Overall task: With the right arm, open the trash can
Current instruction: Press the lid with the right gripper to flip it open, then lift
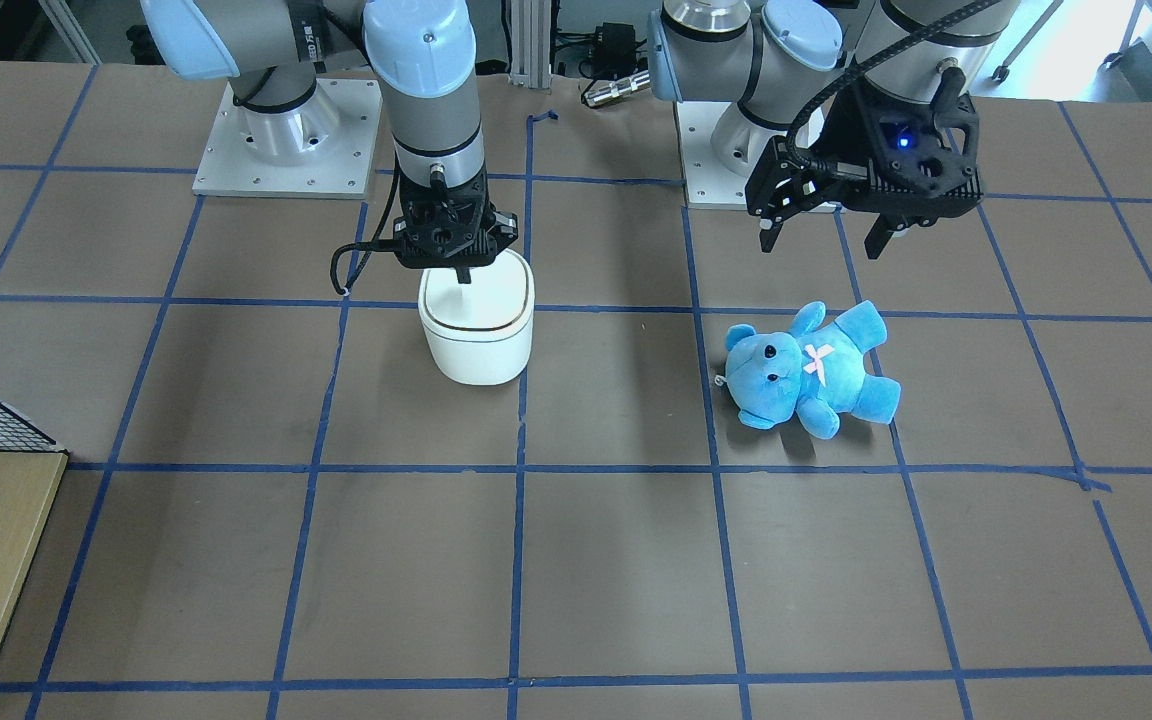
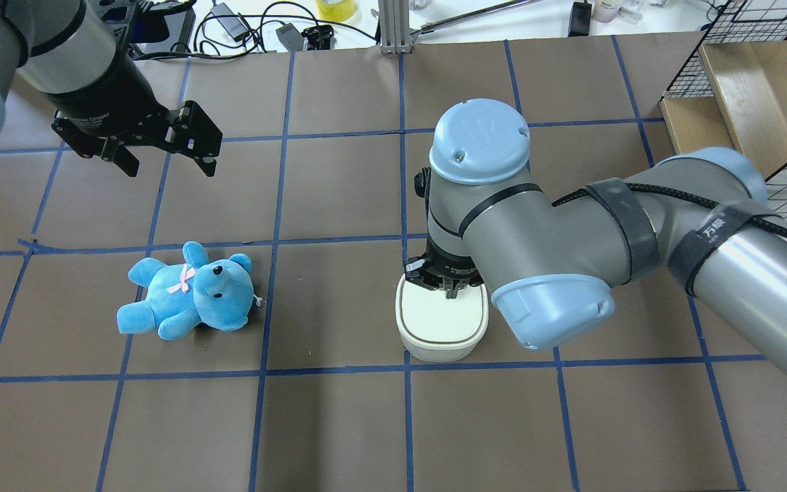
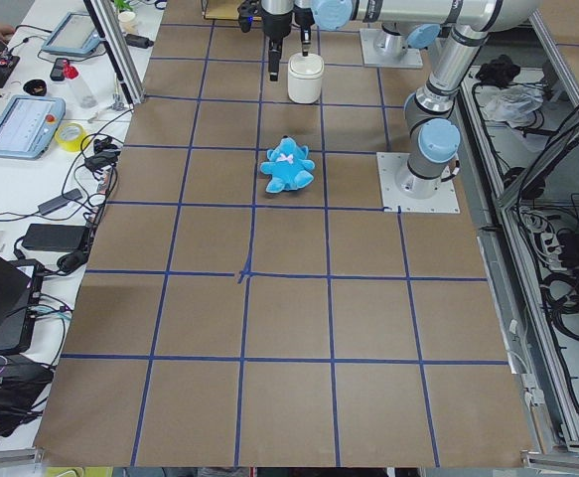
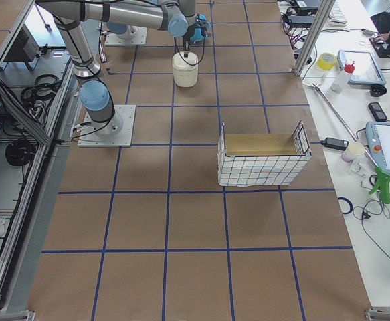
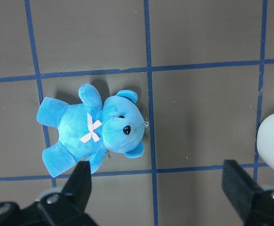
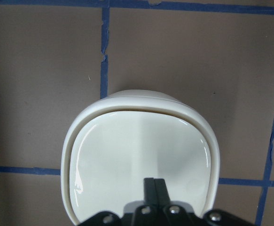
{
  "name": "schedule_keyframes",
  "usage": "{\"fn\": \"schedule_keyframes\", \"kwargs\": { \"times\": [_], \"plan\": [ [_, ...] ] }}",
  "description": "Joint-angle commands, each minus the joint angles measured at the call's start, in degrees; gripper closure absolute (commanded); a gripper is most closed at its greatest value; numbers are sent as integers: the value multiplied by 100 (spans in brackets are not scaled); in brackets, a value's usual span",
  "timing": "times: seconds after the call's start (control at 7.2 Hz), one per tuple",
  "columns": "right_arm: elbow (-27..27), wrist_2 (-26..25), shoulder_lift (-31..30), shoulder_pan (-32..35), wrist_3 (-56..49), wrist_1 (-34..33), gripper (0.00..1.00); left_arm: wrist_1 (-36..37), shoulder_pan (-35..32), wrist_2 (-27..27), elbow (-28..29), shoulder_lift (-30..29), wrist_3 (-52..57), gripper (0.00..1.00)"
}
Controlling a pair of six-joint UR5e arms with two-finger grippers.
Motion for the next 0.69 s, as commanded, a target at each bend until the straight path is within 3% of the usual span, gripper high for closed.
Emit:
{"fn": "schedule_keyframes", "kwargs": {
  "times": [0.0,0.42,0.56],
  "plan": [
    [72,-31,200,18,-49,-69,96,0,0,0,0,0,0,0],
    [-33,-119,139,27,-76,-52,91,0,0,0,0,0,0,0],
    [-347,-102,-53,19,-15,175,35,0,0,0,0,0,0,0]
  ]
}}
